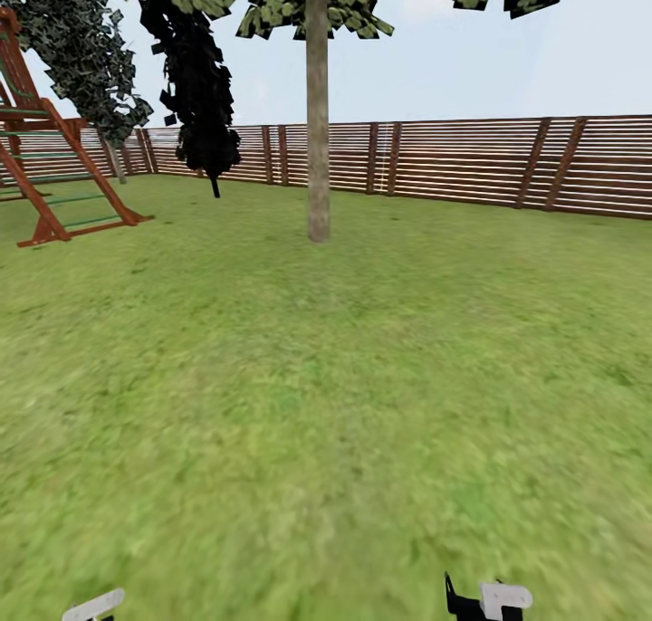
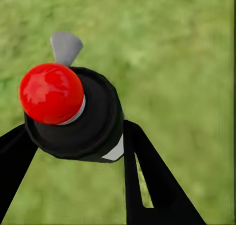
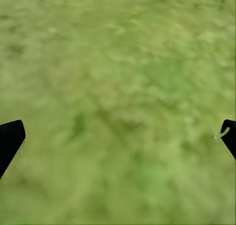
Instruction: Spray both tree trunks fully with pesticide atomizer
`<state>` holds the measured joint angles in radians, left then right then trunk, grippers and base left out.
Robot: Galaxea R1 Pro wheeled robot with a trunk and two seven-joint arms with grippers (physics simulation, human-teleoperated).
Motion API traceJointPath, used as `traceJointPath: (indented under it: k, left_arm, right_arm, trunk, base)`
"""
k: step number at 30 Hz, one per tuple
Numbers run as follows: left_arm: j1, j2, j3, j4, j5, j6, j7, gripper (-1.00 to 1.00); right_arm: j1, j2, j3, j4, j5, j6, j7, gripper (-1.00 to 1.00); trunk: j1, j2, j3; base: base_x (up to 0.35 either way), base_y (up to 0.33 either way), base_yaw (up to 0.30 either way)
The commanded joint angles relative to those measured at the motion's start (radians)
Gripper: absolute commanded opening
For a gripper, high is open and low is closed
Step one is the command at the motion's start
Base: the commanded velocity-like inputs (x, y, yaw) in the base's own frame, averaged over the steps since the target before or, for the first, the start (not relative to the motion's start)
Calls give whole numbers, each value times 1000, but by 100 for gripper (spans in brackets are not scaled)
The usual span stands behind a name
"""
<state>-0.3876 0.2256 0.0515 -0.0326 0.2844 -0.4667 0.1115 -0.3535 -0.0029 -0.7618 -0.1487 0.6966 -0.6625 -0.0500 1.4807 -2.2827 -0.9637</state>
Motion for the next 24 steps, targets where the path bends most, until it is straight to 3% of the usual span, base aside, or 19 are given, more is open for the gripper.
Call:
traceJointPath:
  k: [1,24]
  left_arm:
    - [-1,0,5,0,-2,-3,1,-100]
    - [-1,0,5,0,-2,-4,1,-100]
  right_arm:
    - [-1,0,-5,1,11,-3,-5,100]
    - [-1,0,-5,2,11,-3,-5,100]
  trunk:
    - [0,0,-1]
    - [0,0,-1]
  base:
    - [340,0,0]
    - [340,0,0]
